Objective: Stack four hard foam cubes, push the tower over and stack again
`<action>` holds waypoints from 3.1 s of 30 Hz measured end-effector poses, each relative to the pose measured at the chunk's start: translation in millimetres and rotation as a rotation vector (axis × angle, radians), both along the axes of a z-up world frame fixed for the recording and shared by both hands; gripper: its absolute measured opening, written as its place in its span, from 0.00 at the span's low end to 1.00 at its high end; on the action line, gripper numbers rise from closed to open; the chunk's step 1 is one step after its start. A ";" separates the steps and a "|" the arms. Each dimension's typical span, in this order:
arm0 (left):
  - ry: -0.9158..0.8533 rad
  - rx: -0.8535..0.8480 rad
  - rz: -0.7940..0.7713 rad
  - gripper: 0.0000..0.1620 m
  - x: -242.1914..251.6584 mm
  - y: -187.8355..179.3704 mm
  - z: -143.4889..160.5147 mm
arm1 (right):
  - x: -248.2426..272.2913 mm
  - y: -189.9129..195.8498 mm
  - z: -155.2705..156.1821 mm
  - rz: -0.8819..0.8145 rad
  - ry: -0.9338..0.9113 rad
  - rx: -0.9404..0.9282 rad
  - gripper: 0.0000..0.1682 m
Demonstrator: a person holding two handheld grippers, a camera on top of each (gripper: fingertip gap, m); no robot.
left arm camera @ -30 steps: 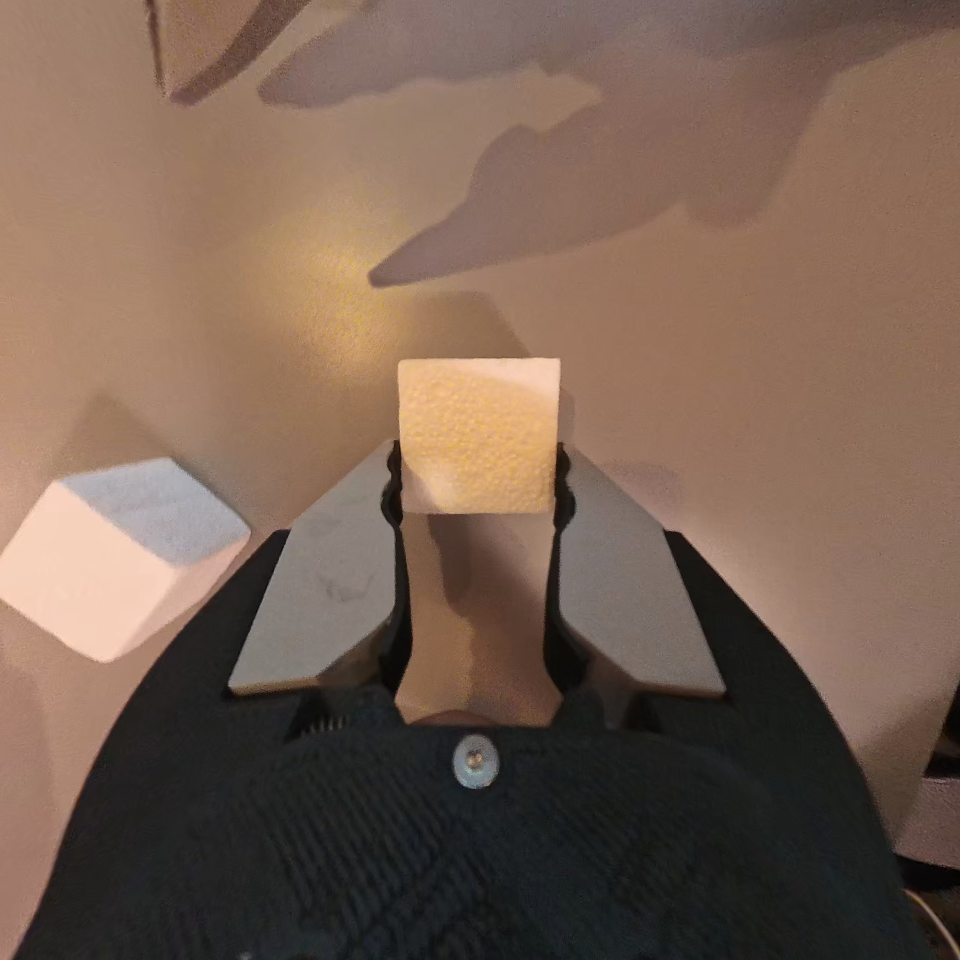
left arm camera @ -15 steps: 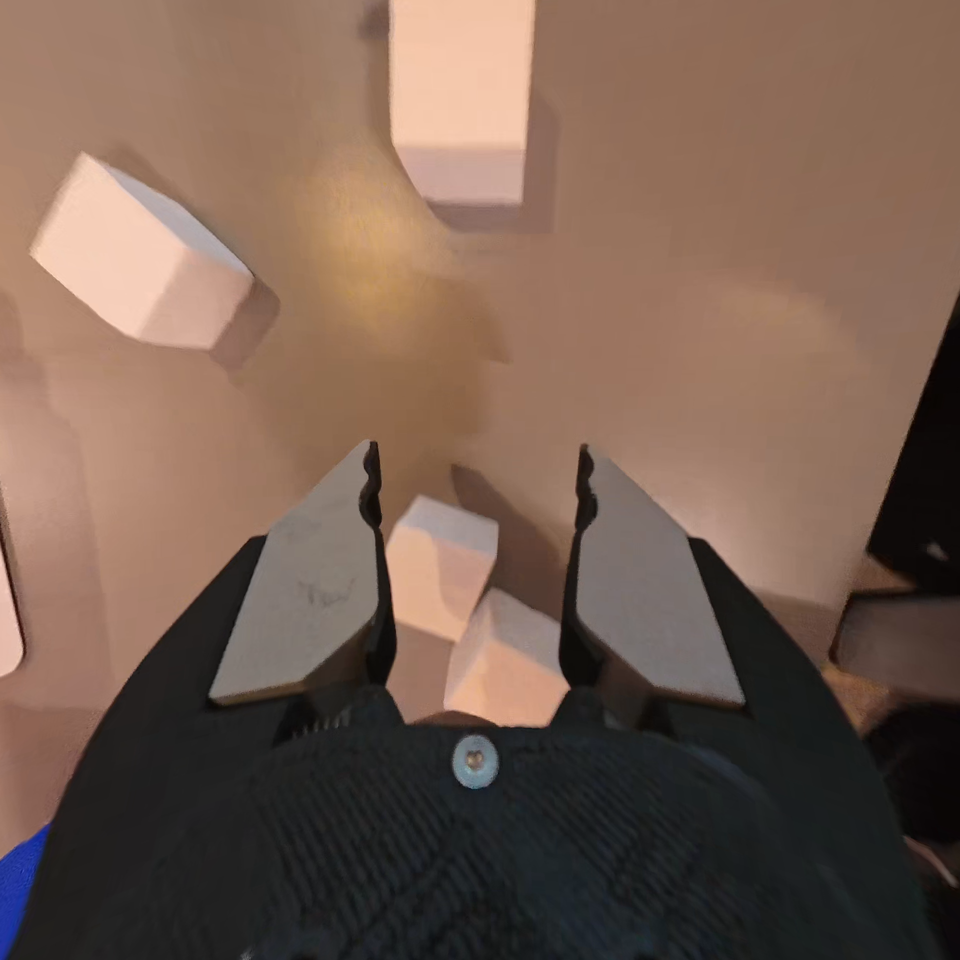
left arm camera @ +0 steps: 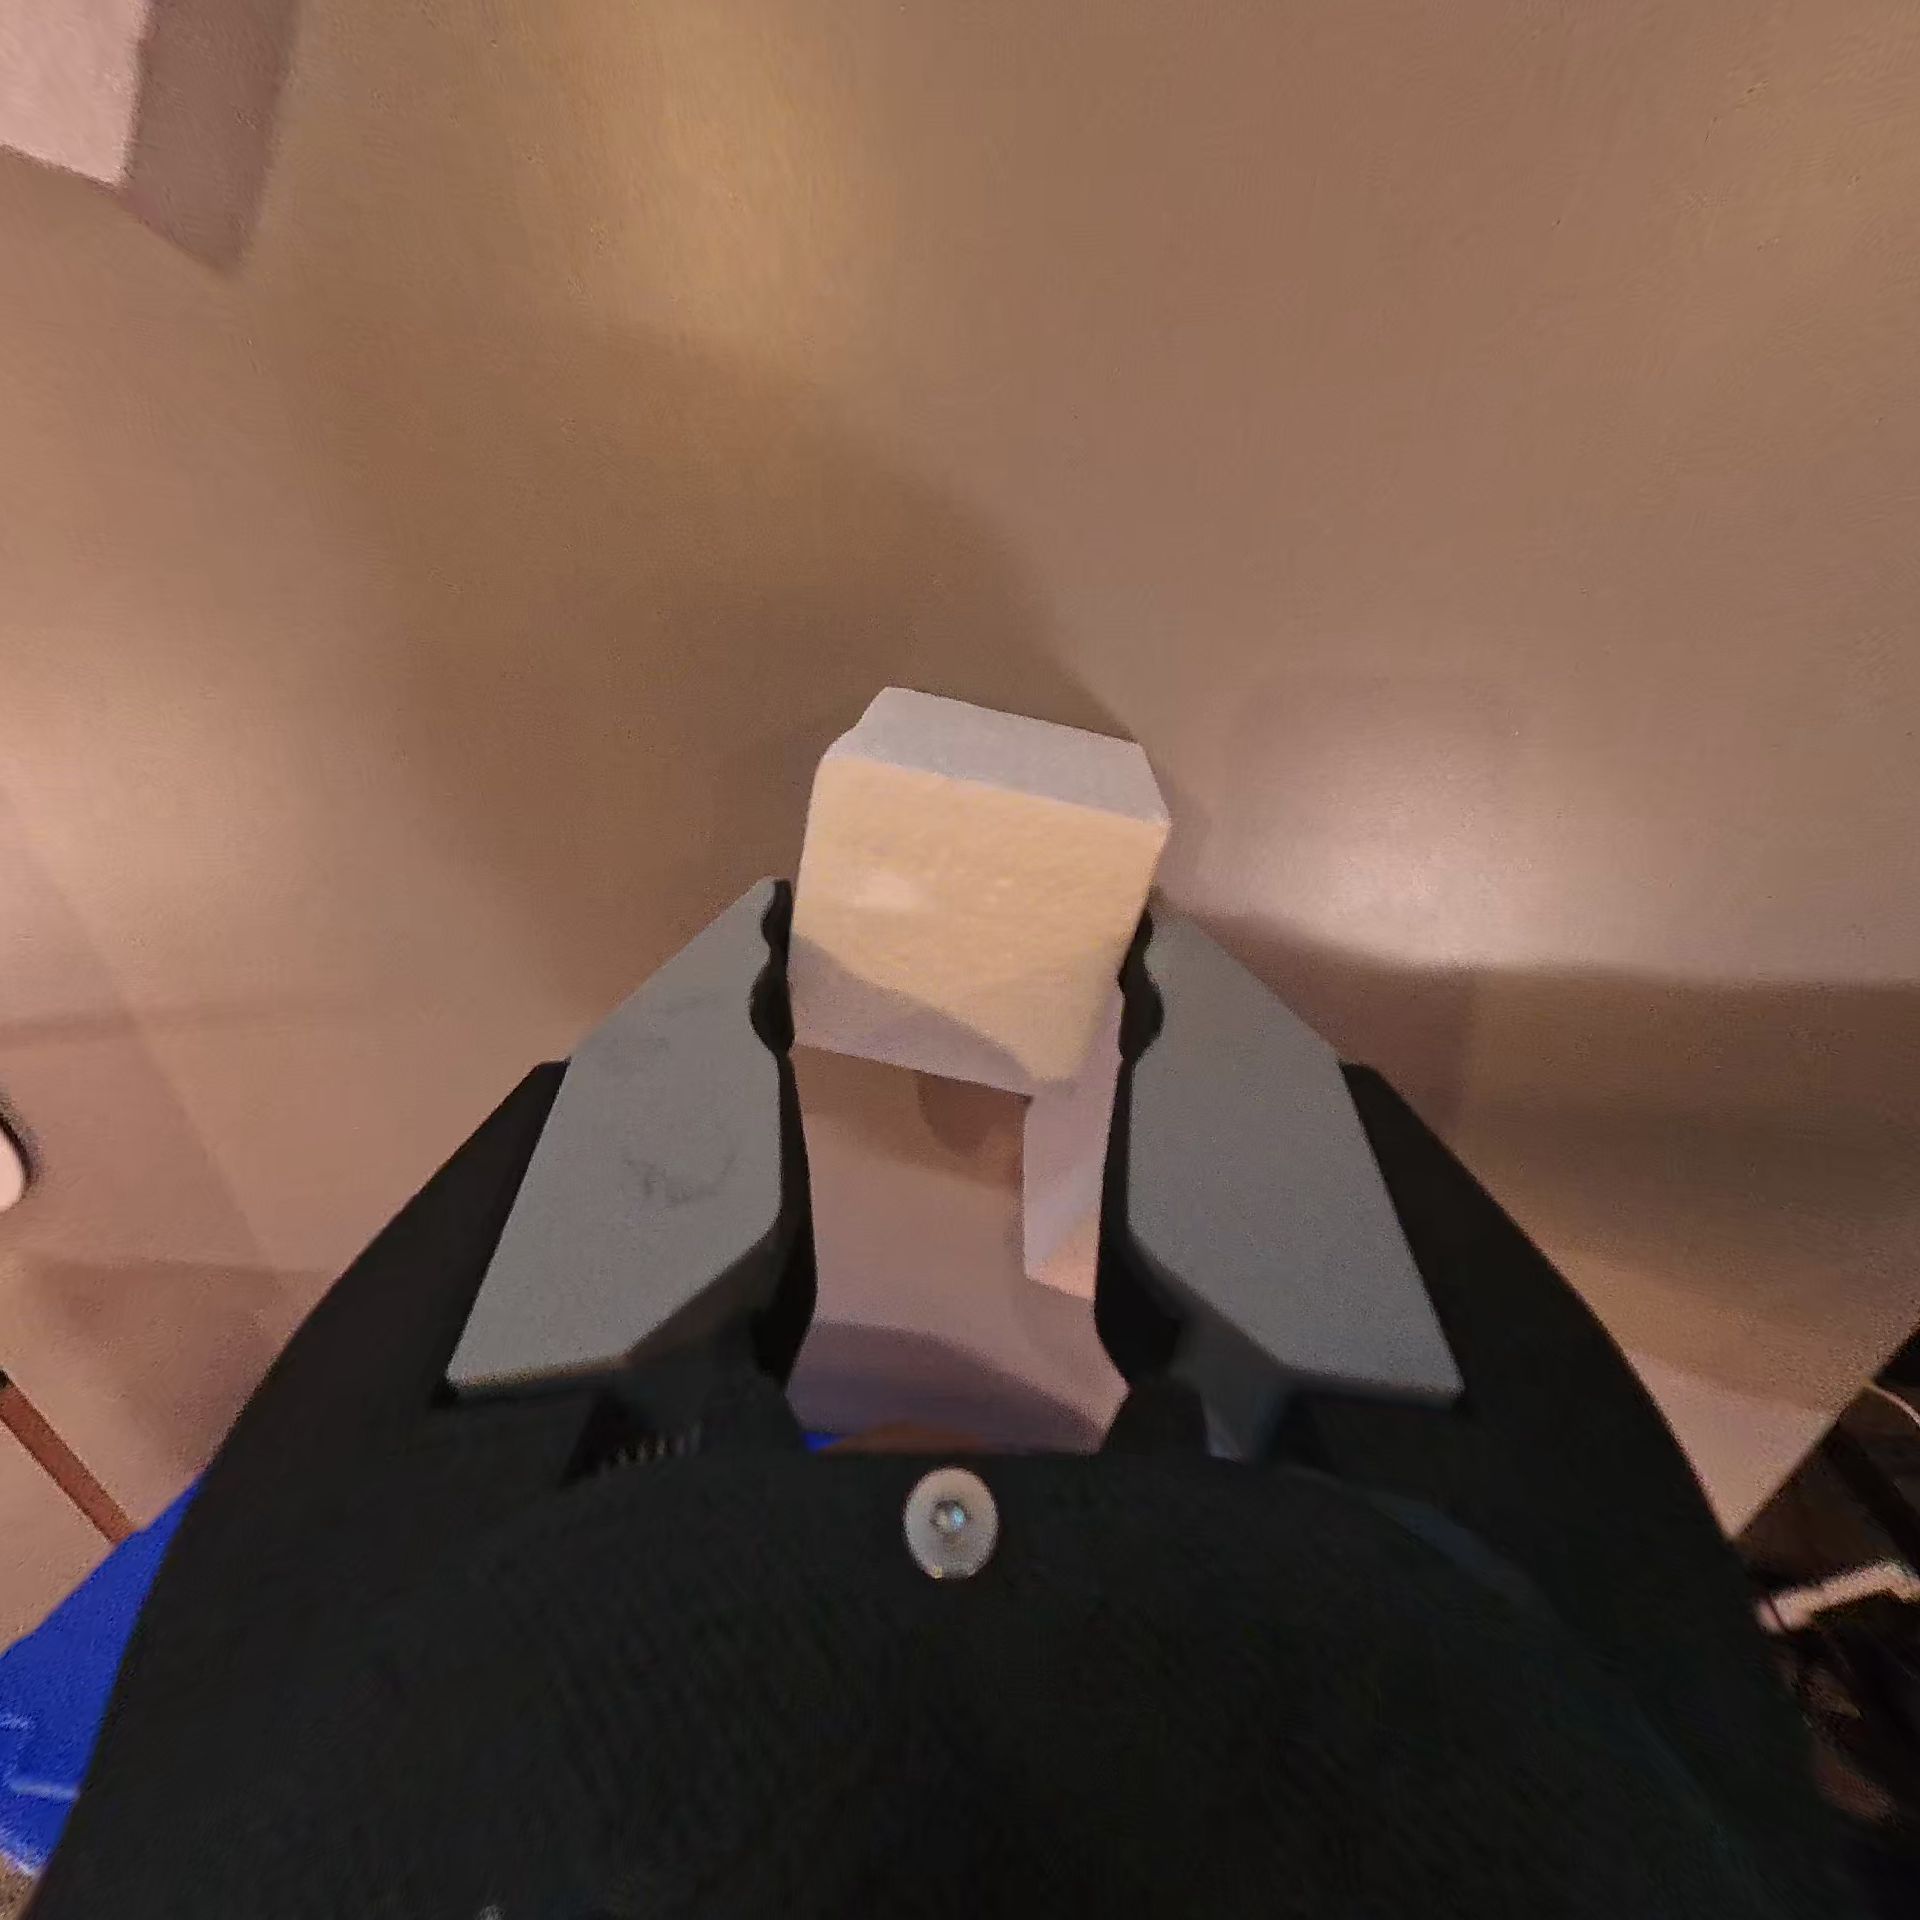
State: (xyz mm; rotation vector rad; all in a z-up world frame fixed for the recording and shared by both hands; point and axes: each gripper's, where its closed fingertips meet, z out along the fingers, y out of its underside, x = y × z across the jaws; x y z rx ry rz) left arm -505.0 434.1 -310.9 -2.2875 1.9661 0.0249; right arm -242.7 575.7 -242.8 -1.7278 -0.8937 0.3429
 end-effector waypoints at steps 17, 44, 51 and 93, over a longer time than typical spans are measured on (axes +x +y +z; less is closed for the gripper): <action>-0.313 0.017 0.240 0.38 166.5 34.4 61.0 | 10.6 7.0 -3.0 -0.032 -0.003 -0.025 0.41; -0.191 -0.013 0.233 0.38 198.1 29.5 50.7 | 12.3 8.6 -2.4 -0.036 0.008 -0.032 0.41; -0.183 -0.018 0.238 0.38 200.9 28.6 48.3 | 12.1 8.3 -1.3 -0.036 0.008 -0.029 0.41; -0.275 0.023 0.779 0.38 -31.9 -45.4 12.1 | 11.6 8.4 -9.0 -0.043 -0.010 -0.038 0.41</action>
